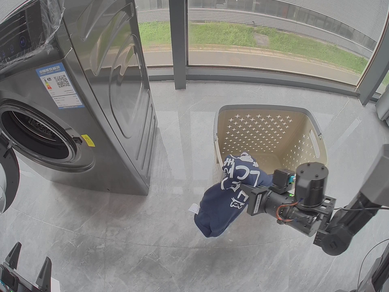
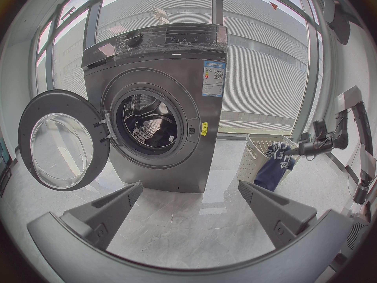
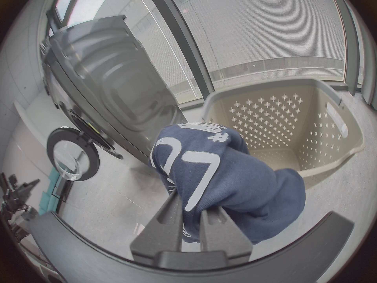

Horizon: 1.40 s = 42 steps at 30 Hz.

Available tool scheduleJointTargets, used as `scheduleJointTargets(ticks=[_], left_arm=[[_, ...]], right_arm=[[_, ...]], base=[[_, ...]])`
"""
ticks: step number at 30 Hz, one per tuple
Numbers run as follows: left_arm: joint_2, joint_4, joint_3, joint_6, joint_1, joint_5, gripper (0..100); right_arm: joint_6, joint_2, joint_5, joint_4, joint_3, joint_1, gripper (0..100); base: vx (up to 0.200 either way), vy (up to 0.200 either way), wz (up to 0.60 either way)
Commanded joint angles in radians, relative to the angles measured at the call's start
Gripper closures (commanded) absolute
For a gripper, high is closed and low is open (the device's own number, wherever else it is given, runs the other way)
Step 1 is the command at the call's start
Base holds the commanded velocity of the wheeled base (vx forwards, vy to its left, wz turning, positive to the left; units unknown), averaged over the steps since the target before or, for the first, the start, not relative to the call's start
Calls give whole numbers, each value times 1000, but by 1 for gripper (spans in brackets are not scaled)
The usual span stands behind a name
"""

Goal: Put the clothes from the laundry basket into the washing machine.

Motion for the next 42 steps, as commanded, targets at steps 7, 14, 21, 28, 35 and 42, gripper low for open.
scheduleJointTargets(ticks=[7,14,21,28,35,42], left_arm=[[-12,0,18,0,0,2,0],[-12,0,18,-5,0,2,0],[-10,0,18,-3,0,2,0],[-12,0,18,-5,0,2,0],[-12,0,18,-2,0,2,0],[-12,1,16,-3,0,2,0]], right_arm=[[-120,-379,78,1,90,39,100],[-128,-404,73,-8,96,49,100],[-126,-413,73,-9,92,50,100],[-126,-424,74,-9,95,56,100],[-126,-442,74,-9,96,92,100],[-125,-436,78,-9,98,110,100]], base=[[0,0,0],[-114,0,0],[-200,0,0],[-29,0,0],[0,29,0],[0,200,0]])
